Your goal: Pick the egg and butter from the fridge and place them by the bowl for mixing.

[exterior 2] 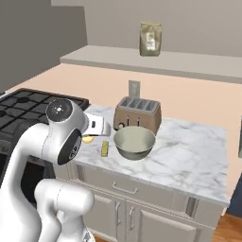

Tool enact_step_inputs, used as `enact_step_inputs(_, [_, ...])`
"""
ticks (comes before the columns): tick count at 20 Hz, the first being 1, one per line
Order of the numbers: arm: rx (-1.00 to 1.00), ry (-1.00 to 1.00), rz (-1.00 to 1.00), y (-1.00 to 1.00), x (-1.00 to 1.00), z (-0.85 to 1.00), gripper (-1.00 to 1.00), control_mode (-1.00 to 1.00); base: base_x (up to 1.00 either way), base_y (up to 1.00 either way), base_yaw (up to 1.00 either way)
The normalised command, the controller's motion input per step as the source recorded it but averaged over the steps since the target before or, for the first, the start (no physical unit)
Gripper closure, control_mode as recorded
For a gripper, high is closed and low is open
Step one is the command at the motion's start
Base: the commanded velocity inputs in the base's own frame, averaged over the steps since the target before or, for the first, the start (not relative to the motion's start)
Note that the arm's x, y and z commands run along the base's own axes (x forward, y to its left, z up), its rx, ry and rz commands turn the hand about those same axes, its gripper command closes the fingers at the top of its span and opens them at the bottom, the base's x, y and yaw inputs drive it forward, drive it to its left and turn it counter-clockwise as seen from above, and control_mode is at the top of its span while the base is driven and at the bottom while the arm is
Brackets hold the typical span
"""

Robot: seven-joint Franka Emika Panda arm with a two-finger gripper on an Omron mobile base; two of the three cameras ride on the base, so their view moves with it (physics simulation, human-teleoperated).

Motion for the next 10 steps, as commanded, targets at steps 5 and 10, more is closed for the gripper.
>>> enact_step_inputs(5, [0.00, 0.00, 0.00, 0.00, 0.00, 0.00, 1.00, 1.00, 0.61, 0.76, 0.00])
enact_step_inputs(10, [-0.02, 0.02, 0.00, 0.08, 0.04, -0.03, 1.00, -1.00, 0.00, 0.00, 0.00])
